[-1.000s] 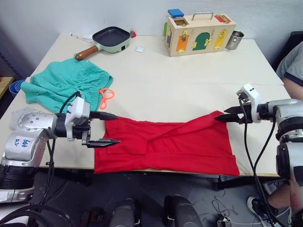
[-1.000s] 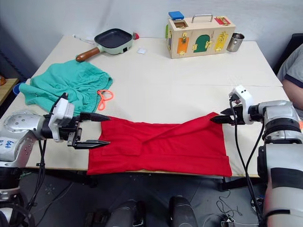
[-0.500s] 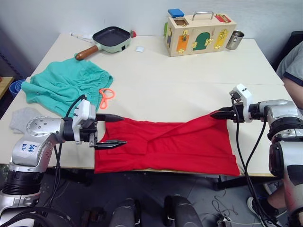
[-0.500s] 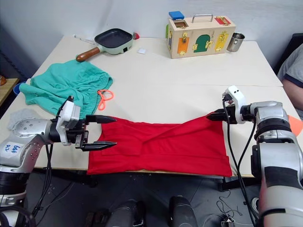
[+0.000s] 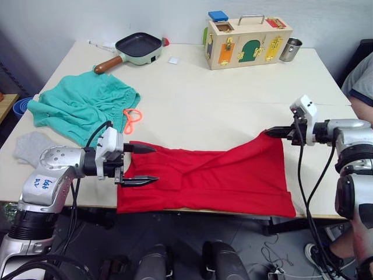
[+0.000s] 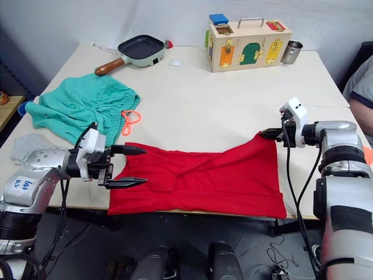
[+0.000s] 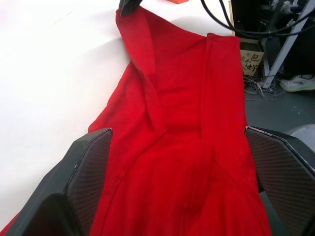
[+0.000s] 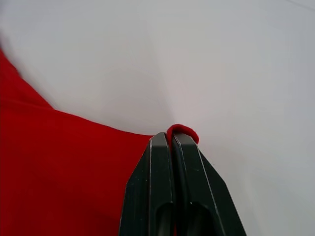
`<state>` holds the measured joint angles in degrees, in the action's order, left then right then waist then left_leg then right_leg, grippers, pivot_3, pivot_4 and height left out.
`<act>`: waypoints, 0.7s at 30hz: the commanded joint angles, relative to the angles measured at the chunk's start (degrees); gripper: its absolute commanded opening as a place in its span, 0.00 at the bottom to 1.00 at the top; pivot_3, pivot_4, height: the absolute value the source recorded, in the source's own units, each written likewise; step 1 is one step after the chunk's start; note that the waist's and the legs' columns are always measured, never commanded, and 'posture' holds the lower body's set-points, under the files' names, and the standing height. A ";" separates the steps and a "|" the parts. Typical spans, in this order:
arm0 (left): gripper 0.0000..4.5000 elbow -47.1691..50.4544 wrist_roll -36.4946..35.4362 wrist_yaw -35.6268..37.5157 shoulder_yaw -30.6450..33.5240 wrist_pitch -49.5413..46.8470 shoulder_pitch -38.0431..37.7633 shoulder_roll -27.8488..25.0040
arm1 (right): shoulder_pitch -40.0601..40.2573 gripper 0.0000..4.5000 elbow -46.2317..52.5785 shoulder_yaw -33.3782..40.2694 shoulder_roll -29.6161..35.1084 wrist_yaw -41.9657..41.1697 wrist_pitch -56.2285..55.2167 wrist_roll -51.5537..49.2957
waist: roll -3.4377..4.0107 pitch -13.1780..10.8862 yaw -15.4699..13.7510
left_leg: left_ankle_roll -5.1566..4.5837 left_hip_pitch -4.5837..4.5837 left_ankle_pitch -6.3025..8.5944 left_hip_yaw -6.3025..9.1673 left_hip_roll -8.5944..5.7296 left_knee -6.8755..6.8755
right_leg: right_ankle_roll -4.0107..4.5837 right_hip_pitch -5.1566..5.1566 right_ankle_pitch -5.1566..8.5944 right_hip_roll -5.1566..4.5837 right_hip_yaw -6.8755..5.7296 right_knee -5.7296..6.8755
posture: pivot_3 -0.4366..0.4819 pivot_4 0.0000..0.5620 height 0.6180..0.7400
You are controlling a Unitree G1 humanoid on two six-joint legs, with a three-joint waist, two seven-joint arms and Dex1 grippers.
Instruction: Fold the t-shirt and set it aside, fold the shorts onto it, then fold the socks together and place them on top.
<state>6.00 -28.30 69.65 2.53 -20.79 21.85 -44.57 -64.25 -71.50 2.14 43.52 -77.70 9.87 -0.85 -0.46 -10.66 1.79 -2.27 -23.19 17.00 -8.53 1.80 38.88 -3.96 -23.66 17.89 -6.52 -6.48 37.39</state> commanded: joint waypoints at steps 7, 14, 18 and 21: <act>1.00 -1.18 0.84 0.71 -0.32 1.20 0.55 0.25 | 11.01 0.01 7.25 6.36 3.87 -6.14 -14.93 -5.97 | 0.00 0.00 -0.18 | 0.00 0.01 0.00 0.02 -0.01 0.00 | -0.01 0.04 0.00 0.00 -0.03 -0.05 | 0.48 0.27 1.00; 1.00 -1.84 1.14 1.35 -0.19 1.00 0.67 0.00 | 19.00 0.01 9.72 10.97 2.33 -10.30 -25.66 -11.75 | 0.02 -0.01 0.01 | 0.00 0.06 0.00 -0.02 0.02 0.00 | -0.03 0.06 -0.01 0.04 0.00 -0.23 | 0.48 0.27 1.00; 1.00 -1.82 1.22 1.57 -0.03 0.56 0.40 -0.26 | 23.57 0.01 13.17 13.26 0.51 -12.80 -30.74 -15.54 | 0.01 -0.01 -0.14 | 0.02 0.09 -0.01 0.02 0.04 0.01 | -0.03 0.12 -0.01 0.06 -0.02 -0.25 | 0.48 0.27 1.00; 1.00 -1.87 1.17 1.71 0.00 0.36 0.42 -0.36 | 26.06 0.01 13.98 12.99 0.09 -14.18 -33.66 -16.05 | 0.02 -0.01 -0.13 | 0.01 0.09 -0.01 0.01 0.02 0.02 | -0.06 0.14 -0.03 0.04 0.00 -0.27 | 0.48 0.27 1.00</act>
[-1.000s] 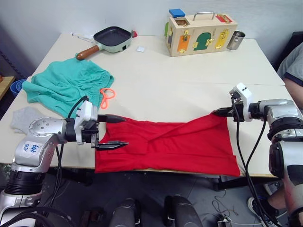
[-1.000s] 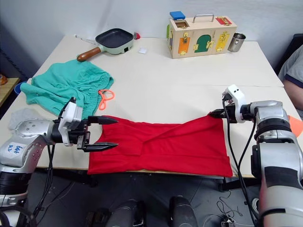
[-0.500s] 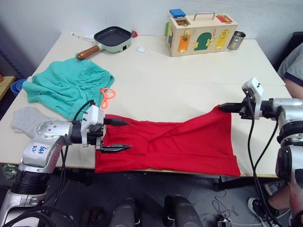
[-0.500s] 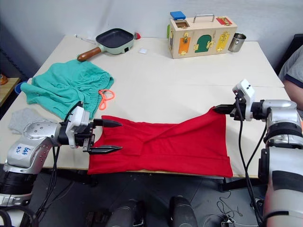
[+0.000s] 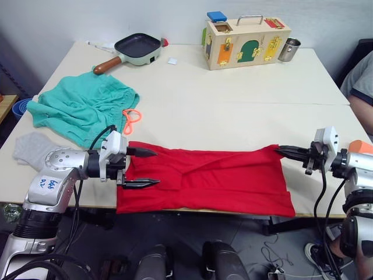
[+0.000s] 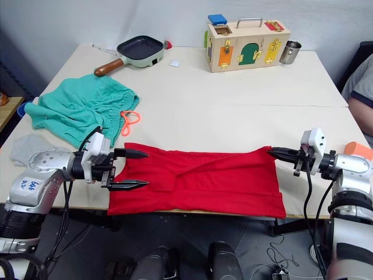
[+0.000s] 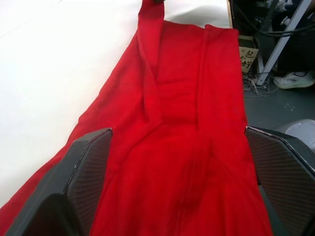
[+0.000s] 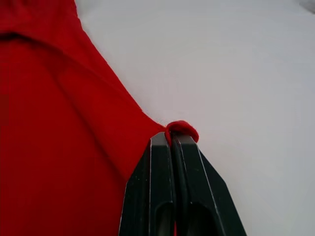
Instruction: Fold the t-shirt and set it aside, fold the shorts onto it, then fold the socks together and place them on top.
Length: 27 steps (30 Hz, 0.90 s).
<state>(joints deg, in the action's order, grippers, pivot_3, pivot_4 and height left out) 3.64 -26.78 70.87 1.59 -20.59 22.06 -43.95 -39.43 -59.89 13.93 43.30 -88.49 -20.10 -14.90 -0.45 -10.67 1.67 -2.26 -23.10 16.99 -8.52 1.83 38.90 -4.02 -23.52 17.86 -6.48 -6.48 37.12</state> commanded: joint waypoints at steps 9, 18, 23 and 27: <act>1.00 0.29 -0.23 0.56 0.83 -0.15 0.69 -0.97 | 3.64 0.01 -1.30 1.09 0.24 -1.01 -14.04 -1.62 | 0.00 0.00 -0.07 | 0.00 0.04 0.00 0.01 0.01 0.01 | 0.00 0.02 0.00 0.00 0.00 0.00 | 0.48 0.27 1.00; 1.00 0.22 -0.06 0.21 1.24 -0.27 0.51 -1.30 | 5.41 0.05 -0.62 0.98 1.70 -3.45 -11.21 -2.82 | 0.00 0.00 -0.03 | 0.00 0.05 0.00 0.03 0.02 0.02 | 0.00 0.04 0.00 0.00 0.00 0.01 | 0.48 0.27 1.00; 1.00 0.25 0.07 -0.31 1.12 -0.04 0.31 -1.02 | 5.79 0.36 -0.47 1.48 3.61 -3.64 -9.09 -3.56 | 0.00 0.00 -0.10 | 0.00 0.05 0.00 0.03 0.01 0.04 | 0.00 0.05 0.00 -0.01 0.01 0.01 | 0.48 0.27 1.00; 1.00 0.30 -0.01 -0.72 1.43 0.15 -0.36 -0.87 | 7.15 0.66 0.11 0.93 6.89 -4.01 -4.93 -3.58 | 0.00 0.00 -0.09 | -0.01 0.05 0.00 0.05 0.01 0.04 | 0.00 0.06 0.00 -0.03 0.00 0.00 | 0.48 0.27 1.00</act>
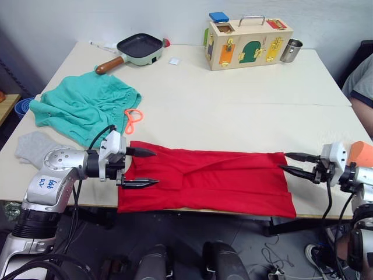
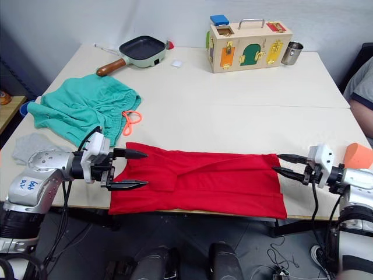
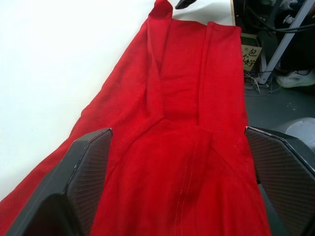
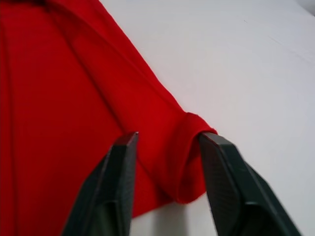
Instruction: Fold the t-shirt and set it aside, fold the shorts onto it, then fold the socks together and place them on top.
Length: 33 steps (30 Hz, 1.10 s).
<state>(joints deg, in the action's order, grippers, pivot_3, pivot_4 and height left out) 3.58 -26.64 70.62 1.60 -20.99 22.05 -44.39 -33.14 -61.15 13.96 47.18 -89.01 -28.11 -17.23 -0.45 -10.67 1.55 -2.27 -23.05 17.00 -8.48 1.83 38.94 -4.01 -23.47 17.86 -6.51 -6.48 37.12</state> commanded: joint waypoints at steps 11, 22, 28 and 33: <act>0.91 -2.56 2.29 -7.07 1.56 3.06 2.03 3.58 | -8.78 1.00 10.12 -3.18 3.31 1.36 21.69 -0.06 | 0.03 -0.01 0.44 | 0.03 0.09 -0.01 -0.04 0.04 0.00 | 0.01 -0.01 0.00 0.00 0.05 0.11 | 0.48 0.27 1.00; 0.18 -10.43 9.43 -14.23 -2.06 6.70 5.58 9.77 | -14.39 0.41 15.77 -15.36 -4.08 5.64 17.82 10.79 | 0.03 -0.01 -0.07 | -0.02 -0.07 0.01 -0.01 -0.06 0.04 | -0.02 -0.06 -0.01 -0.05 -0.03 0.31 | 0.48 0.27 1.00; 0.00 -12.16 11.12 -14.81 -3.62 7.40 5.30 11.75 | -16.15 0.00 17.90 -18.96 -5.81 7.99 19.76 14.08 | 0.03 -0.01 0.04 | -0.01 -0.07 0.00 -0.01 -0.03 0.04 | -0.02 -0.09 -0.01 -0.03 -0.03 0.33 | 0.48 0.27 1.00; 0.00 -13.41 12.31 -14.64 -4.78 8.31 5.40 12.91 | -17.16 0.00 17.51 -21.18 -6.97 9.88 19.99 16.70 | 0.03 -0.01 0.00 | -0.01 -0.07 0.00 -0.02 -0.04 0.05 | -0.02 -0.09 -0.01 -0.03 -0.04 0.33 | 0.48 0.27 1.00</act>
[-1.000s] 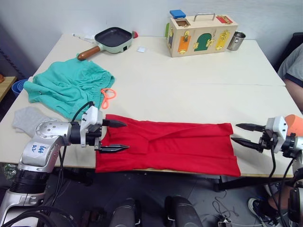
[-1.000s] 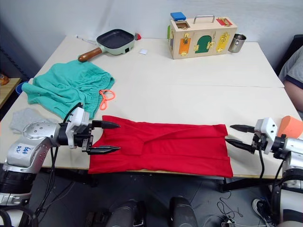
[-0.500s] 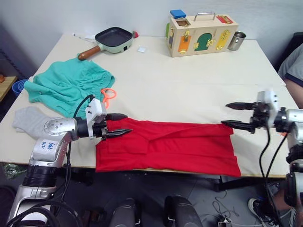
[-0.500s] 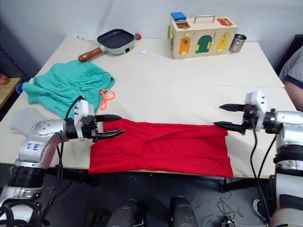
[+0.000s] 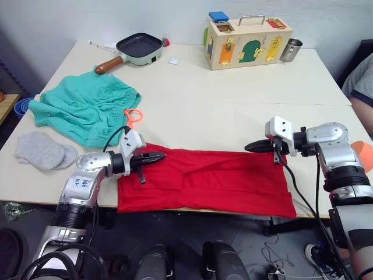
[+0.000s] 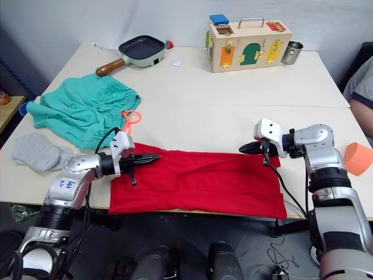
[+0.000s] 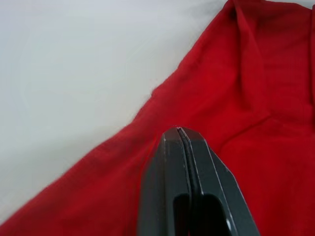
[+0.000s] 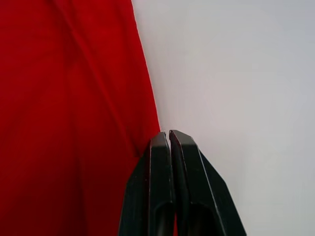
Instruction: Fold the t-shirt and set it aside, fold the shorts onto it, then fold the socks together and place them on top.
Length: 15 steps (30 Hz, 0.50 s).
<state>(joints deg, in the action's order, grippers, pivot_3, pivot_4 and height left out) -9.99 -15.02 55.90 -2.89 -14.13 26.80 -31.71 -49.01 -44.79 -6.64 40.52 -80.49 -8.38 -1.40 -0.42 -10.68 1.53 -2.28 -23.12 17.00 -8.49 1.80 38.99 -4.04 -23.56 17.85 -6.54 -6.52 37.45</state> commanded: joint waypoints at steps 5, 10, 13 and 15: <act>0.00 0.06 1.28 -0.49 -0.56 1.58 0.95 0.81 | -1.39 0.00 -0.43 -2.48 -0.30 1.51 0.84 2.99 | 0.00 0.00 0.04 | 0.00 0.00 0.00 0.00 0.00 0.00 | 0.00 0.00 0.00 0.00 0.00 0.01 | 0.48 0.27 1.00; 0.00 -1.28 2.14 -2.73 0.20 2.32 1.72 1.85 | -0.61 0.00 -0.06 -3.31 0.78 -0.92 1.81 3.41 | 0.00 0.00 0.07 | 0.00 0.00 0.00 0.00 0.00 0.00 | 0.00 0.01 0.00 0.00 0.00 0.00 | 0.48 0.27 1.00; 0.00 -1.83 2.48 -3.28 -0.11 1.76 1.99 2.05 | 0.55 0.00 1.95 -4.11 2.79 -4.46 4.38 3.25 | 0.00 0.00 -0.07 | 0.00 0.00 0.00 0.00 0.00 0.00 | 0.00 0.00 0.00 0.00 -0.01 0.01 | 0.48 0.27 1.00; 0.00 -2.05 2.58 -3.81 -0.19 1.06 2.06 2.14 | 1.75 0.00 4.05 -4.18 4.69 -6.62 6.48 2.94 | 0.00 0.00 -0.18 | -0.01 0.00 0.00 0.02 -0.01 0.01 | 0.00 0.02 0.00 0.00 -0.02 0.00 | 0.48 0.27 1.00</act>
<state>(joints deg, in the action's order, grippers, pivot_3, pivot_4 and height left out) -12.25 -12.82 52.57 -3.43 -13.01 28.18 -29.62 -48.01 -42.67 -11.00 43.24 -85.02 -3.41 2.12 -0.42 -10.68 1.35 -2.29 -23.12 17.00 -8.47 1.78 39.00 -4.04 -23.53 17.85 -6.55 -6.55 37.45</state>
